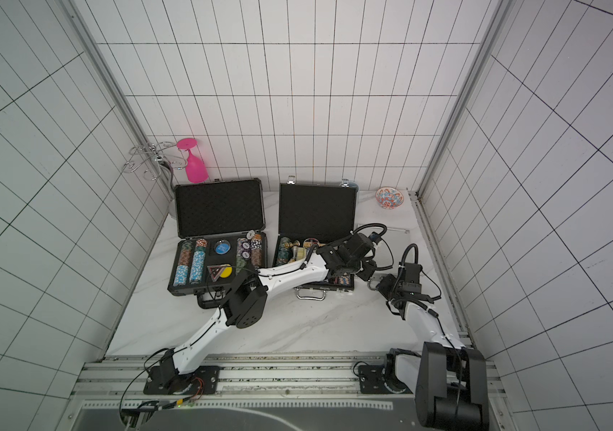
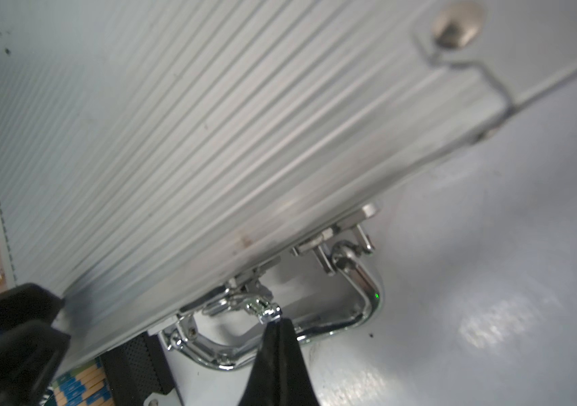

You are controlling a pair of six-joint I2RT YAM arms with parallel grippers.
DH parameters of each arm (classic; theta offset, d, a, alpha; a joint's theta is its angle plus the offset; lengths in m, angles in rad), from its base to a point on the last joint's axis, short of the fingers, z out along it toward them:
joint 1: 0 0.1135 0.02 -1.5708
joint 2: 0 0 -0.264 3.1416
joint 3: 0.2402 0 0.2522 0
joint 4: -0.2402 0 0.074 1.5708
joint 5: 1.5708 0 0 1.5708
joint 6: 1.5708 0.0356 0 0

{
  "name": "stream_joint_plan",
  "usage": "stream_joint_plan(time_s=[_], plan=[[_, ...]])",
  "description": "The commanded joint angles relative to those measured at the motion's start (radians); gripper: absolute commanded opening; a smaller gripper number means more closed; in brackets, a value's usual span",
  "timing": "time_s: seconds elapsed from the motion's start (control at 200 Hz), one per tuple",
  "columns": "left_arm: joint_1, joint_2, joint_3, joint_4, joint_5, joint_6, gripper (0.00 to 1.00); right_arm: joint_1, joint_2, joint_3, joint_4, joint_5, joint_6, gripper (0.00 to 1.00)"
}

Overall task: Close the poker set cases
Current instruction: Fasten the fastener on the poker set case.

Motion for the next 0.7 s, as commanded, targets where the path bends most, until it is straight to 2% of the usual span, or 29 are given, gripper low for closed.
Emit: stream_joint_plan(time_s=[0.0, 0.695], plan=[[0.01, 0.048, -0.055, -0.199, -0.02, -0.011, 0.26, 0.011, 0.015, 0.005, 0.042, 0.007, 0.031, 0.03], [0.01, 0.043, -0.052, -0.197, -0.019, -0.012, 0.26, 0.011, 0.07, -0.025, 0.123, -0.007, 0.055, 0.04]])
